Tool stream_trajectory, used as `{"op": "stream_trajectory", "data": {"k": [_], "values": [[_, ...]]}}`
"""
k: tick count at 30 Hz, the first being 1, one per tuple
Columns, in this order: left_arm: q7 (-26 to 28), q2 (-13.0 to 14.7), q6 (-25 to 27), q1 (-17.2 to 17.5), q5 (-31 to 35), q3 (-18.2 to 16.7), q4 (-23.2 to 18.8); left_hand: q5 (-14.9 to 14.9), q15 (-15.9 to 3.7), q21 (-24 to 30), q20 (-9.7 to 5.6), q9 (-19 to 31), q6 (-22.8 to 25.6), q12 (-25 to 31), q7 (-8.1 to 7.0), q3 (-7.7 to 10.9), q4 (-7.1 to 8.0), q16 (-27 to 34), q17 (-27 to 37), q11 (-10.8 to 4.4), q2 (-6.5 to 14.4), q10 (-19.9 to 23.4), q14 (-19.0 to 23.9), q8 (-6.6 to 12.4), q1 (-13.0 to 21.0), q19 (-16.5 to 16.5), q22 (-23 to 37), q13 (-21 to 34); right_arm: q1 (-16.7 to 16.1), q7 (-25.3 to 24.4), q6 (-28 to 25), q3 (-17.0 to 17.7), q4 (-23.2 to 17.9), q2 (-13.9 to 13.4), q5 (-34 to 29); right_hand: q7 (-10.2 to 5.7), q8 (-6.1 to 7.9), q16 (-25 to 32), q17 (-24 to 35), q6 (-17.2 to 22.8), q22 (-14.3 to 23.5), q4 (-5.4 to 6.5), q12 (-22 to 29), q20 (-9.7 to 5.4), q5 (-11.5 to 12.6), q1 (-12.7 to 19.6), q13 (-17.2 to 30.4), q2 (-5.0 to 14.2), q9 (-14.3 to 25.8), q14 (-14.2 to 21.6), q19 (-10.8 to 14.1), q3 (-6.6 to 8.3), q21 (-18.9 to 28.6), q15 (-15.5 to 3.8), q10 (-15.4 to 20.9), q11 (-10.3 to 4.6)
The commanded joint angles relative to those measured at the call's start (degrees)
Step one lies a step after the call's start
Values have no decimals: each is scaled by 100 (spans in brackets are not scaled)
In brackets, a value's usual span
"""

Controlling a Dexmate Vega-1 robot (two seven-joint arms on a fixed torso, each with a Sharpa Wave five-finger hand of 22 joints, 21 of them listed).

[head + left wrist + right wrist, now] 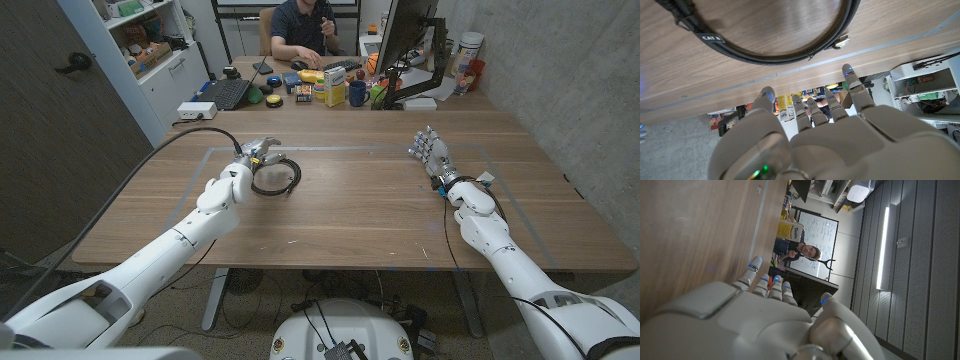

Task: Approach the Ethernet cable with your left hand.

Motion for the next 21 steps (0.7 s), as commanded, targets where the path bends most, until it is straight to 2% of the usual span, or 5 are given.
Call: {"op": "stream_trajectory", "data": {"k": [1, 21], "values": [[-77, 27, 111, 18, -4, 14, -86, -27, -556, 8, -10, 17, 86, 39, -3, 41, -1, 29, 21, -10, 3, 103, 92, 52, 61, 49, -3, 25, 46, 52, 30, 3, 76, 18, -7, -2, -3, -27, 17, -27, 17, 1, 2, 7, 21, -75, 14, 105, 25, 30, 26, -12, -12, 17, -24, 35], [-159, 32, 178, -5, 5, 51, -119, -118, -641, -3, -80, 12, 219, 10, -3, 88, 24, 34, 29, 7, 19, 196, 171, 43, 90, 81, 0, 23, -45, 11, 34, 33, -35, 14, 10, 9, 7, -43, 18, -33, 18, 2, 5, 8, 28, -79, 14, 111, 24, 41, 40, -40, -60, 5, -26, 22]]}}
